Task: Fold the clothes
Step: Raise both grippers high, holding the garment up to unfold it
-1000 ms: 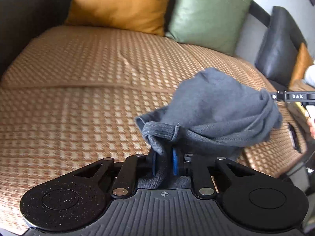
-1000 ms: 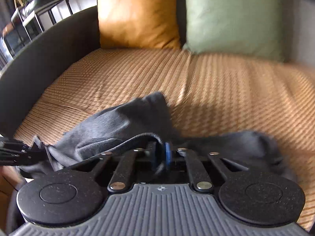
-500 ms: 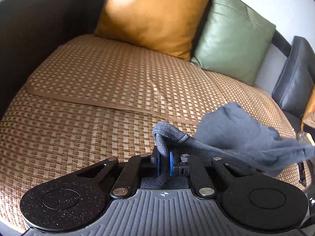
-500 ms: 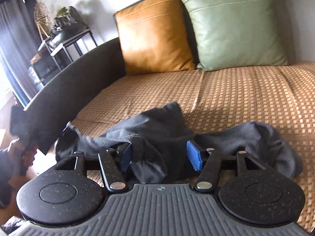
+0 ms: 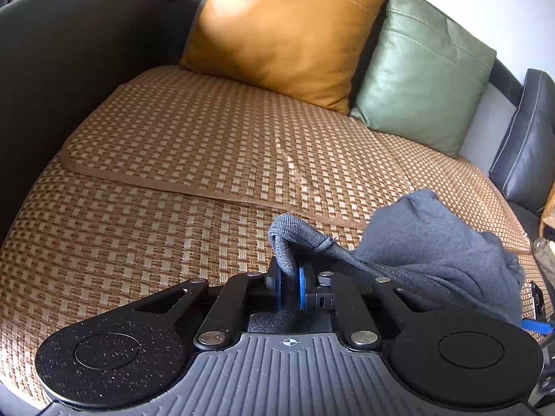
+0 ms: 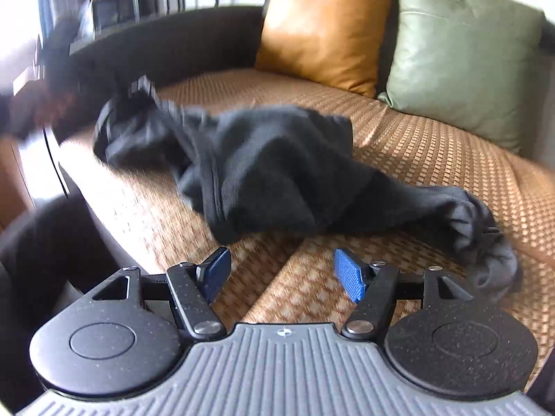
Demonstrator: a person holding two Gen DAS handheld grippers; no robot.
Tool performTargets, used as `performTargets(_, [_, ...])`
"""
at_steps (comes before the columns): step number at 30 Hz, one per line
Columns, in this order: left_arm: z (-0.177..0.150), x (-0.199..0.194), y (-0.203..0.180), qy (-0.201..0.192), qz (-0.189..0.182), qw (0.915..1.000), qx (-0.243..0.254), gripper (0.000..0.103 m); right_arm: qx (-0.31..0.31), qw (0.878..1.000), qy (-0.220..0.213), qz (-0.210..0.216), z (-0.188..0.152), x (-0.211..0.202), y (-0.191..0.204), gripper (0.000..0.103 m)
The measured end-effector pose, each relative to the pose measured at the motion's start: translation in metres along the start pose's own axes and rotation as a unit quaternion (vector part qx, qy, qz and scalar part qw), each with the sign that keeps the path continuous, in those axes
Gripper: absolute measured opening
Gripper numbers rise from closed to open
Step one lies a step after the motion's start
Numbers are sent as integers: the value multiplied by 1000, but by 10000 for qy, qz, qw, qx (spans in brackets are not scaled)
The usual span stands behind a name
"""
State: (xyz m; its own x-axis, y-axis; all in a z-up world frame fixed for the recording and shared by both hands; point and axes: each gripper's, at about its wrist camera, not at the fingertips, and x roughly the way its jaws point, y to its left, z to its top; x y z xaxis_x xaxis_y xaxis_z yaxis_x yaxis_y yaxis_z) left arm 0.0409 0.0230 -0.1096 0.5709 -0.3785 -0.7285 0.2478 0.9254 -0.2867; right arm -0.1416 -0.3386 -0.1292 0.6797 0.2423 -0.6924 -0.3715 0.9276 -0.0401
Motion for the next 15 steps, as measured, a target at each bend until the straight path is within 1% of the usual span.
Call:
performTargets(2, [0, 1, 0, -2, 0, 10000, 2, 5, -574, 9974, 22, -441, -7, 11, 14, 71])
performTargets(3, [1, 1, 0, -5, 6, 10000, 3, 5, -928, 9936, 6, -639, -9, 16, 21, 71])
performTargets(7, [0, 1, 0, -7, 18, 10000, 3, 5, -2016, 9712, -216, -1254, -14, 41, 42, 70])
performTargets(9, [0, 1, 1, 0, 20, 10000, 13, 6, -2550, 9543, -337, -1522, -18, 53, 52, 70])
performTargets(11, [0, 2, 3, 5, 24, 10000, 3, 6, -3088, 9319, -503, -1837, -22, 62, 63, 69])
performTargets(13, [0, 2, 4, 3, 31, 10000, -6, 6, -3554, 9054, -795, -2182, -28, 66, 73, 69])
performTargets(14, [0, 2, 5, -2, 34, 10000, -7, 6, -3687, 8951, -982, -2306, -30, 64, 77, 69])
performTargets(15, [0, 2, 5, -6, 37, 10000, -8, 6, -3739, 8880, -1205, -2390, -30, 60, 80, 69])
